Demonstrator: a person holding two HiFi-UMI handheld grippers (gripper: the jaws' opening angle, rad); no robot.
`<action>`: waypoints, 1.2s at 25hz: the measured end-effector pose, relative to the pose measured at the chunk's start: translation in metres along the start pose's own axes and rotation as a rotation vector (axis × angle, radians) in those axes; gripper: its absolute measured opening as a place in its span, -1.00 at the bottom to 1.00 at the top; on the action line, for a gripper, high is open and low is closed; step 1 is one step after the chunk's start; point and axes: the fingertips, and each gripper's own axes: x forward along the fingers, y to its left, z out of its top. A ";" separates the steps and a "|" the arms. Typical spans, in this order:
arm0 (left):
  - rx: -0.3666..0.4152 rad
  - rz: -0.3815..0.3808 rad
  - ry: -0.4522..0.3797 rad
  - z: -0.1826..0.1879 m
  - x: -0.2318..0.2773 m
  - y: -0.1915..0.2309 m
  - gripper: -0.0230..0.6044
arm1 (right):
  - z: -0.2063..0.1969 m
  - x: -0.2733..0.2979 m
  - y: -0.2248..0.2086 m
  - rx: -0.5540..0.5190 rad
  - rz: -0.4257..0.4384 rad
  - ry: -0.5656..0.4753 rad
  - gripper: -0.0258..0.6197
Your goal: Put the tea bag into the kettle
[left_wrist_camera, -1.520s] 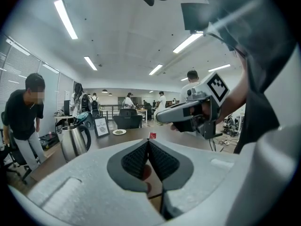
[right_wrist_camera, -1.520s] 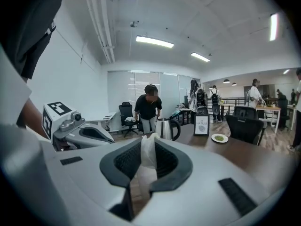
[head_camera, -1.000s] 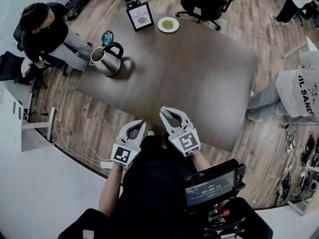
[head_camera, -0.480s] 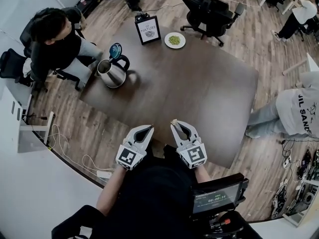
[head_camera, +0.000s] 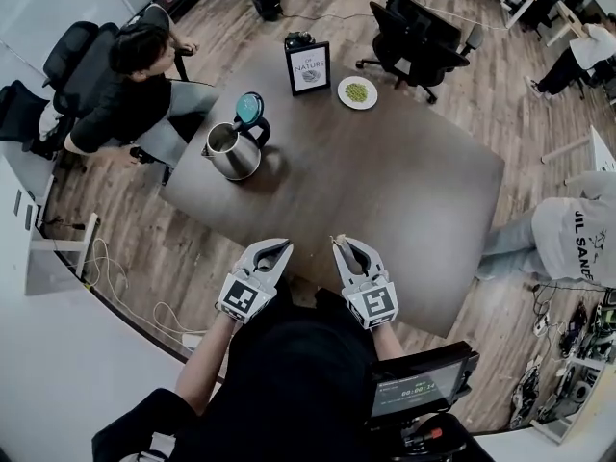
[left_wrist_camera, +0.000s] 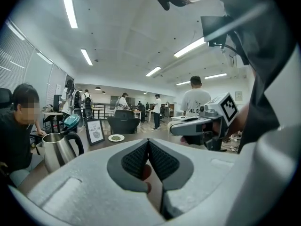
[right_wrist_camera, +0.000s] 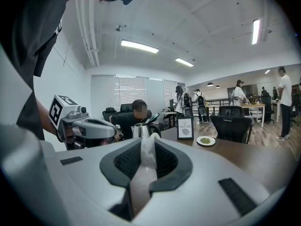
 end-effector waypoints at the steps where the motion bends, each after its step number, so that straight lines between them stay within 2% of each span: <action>1: -0.008 0.006 -0.002 0.000 -0.003 0.008 -0.92 | 0.003 0.005 0.002 -0.001 -0.001 0.003 -0.76; 4: -0.046 0.025 -0.013 -0.001 -0.009 0.026 -0.92 | 0.011 0.021 0.007 -0.009 -0.001 0.006 -0.76; 8: -0.039 0.033 -0.015 -0.003 -0.016 0.043 -0.92 | 0.015 0.040 0.014 -0.012 0.012 0.014 -0.76; 11: -0.065 0.043 -0.019 -0.005 -0.021 0.055 -0.92 | 0.017 0.054 0.021 -0.017 0.029 0.018 -0.76; 30: -0.064 0.083 -0.032 -0.013 -0.057 0.128 -0.92 | 0.031 0.129 0.055 -0.044 0.062 0.027 -0.76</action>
